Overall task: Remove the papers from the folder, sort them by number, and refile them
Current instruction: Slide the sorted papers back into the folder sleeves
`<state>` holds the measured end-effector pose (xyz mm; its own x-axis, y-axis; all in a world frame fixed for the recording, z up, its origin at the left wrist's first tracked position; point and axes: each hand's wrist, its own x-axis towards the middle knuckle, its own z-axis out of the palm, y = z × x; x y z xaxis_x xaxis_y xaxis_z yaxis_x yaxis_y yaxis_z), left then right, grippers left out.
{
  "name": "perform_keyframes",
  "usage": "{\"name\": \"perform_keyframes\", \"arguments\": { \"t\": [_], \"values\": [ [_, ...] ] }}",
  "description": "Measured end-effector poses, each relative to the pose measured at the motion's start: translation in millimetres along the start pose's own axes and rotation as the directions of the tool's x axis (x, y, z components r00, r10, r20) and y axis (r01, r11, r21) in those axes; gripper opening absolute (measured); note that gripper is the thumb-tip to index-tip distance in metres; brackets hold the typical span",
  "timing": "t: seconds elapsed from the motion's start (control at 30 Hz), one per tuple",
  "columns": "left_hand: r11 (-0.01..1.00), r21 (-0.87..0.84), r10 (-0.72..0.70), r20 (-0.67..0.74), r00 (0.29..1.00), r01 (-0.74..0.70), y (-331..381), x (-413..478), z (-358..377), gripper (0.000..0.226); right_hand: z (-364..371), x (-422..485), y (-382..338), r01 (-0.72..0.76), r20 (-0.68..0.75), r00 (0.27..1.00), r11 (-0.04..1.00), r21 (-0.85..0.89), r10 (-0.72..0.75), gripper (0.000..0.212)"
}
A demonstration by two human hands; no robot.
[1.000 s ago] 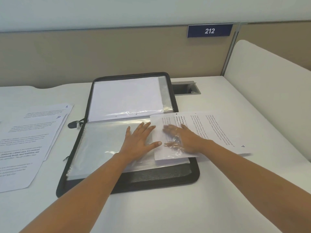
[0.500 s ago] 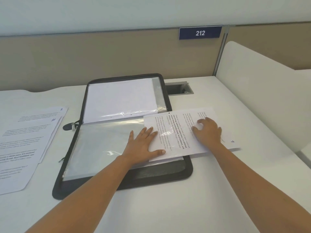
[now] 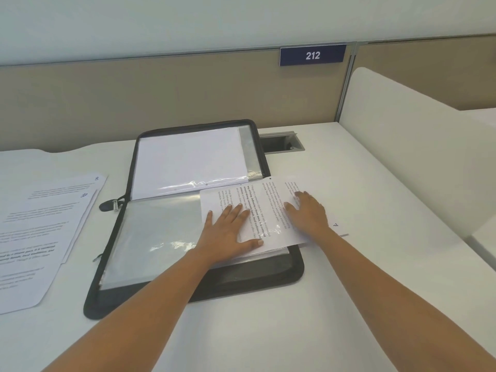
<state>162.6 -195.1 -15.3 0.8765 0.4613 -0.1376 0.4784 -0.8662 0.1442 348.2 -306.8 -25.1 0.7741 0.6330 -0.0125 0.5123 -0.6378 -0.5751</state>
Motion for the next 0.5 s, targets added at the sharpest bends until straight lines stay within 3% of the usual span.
{"name": "perform_keyframes", "arguments": {
  "t": [0.07,0.13,0.27,0.5],
  "values": [
    [1.000,-0.008,0.002,-0.004,1.000,-0.002,1,0,-1,0.113,-5,2,3,-0.027,-0.089,0.996,0.999,0.044,0.031,0.053],
    [1.000,-0.021,0.001,-0.007,1.000,-0.002,1,-1,0,0.113,-9,3,10,-0.086,-0.118,0.990,0.996,-0.031,0.082,0.054],
    [1.000,-0.030,-0.004,-0.017,1.000,0.003,1,-1,2,0.113,-2,-2,11,-0.087,-0.011,0.996,0.987,-0.134,0.086,0.061],
    [0.999,-0.046,-0.017,-0.008,1.000,0.017,3,0,2,0.101,10,-9,-16,-0.062,0.054,0.996,0.997,-0.052,0.065,0.060]
  ]
}}
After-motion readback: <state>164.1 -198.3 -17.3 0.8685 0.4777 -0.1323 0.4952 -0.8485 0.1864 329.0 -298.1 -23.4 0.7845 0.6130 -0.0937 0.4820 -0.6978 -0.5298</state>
